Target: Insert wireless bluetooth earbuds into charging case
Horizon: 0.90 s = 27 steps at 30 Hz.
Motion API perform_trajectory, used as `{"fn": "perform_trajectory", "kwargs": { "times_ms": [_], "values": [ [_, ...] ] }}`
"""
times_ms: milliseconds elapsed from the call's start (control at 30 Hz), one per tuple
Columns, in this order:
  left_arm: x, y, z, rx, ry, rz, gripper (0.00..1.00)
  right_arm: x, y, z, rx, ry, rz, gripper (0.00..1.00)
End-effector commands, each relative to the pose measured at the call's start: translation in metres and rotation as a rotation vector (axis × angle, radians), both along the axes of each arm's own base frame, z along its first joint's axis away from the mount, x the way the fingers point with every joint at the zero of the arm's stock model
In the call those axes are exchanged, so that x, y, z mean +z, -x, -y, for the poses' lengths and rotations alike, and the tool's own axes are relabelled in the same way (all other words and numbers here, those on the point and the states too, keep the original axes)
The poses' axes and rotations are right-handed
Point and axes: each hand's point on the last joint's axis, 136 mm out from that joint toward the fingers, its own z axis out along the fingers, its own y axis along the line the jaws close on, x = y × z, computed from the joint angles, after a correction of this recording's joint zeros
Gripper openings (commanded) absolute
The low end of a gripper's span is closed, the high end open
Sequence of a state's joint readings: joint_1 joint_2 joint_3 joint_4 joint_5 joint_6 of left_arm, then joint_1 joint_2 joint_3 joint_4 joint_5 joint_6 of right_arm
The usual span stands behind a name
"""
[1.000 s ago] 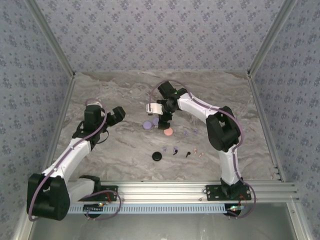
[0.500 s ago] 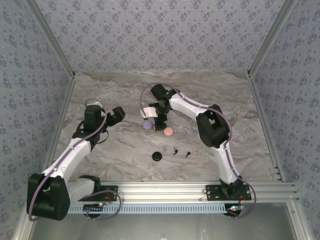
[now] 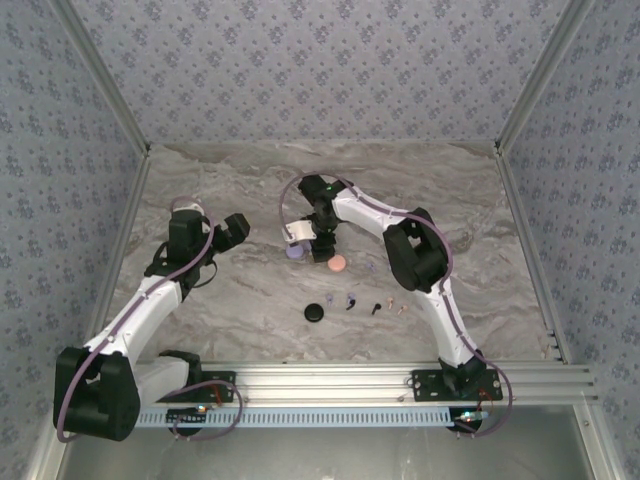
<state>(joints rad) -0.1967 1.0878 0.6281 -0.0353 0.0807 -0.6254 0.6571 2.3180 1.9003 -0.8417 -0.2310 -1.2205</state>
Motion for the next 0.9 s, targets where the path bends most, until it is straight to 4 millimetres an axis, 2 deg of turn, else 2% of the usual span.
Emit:
{"fn": "perform_trajectory", "kwargs": {
  "times_ms": [0,333,600,867],
  "values": [
    [0.013,-0.001,-0.001,0.000,-0.014,0.024,0.99,-0.002,-0.002,0.008,-0.010,0.041,-0.014,0.72],
    [0.014,-0.001,-0.001,-0.001,-0.014,0.027,0.99,-0.003,-0.004,0.019,-0.038,0.069,-0.025,0.69],
    [0.012,0.000,-0.002,0.001,-0.019,0.023,0.99,-0.002,0.000,0.017,-0.038,0.062,-0.032,0.67],
    [0.012,0.000,-0.002,0.000,-0.022,0.020,0.99,0.001,0.003,0.011,-0.054,0.033,-0.029,0.56]
  ]
}}
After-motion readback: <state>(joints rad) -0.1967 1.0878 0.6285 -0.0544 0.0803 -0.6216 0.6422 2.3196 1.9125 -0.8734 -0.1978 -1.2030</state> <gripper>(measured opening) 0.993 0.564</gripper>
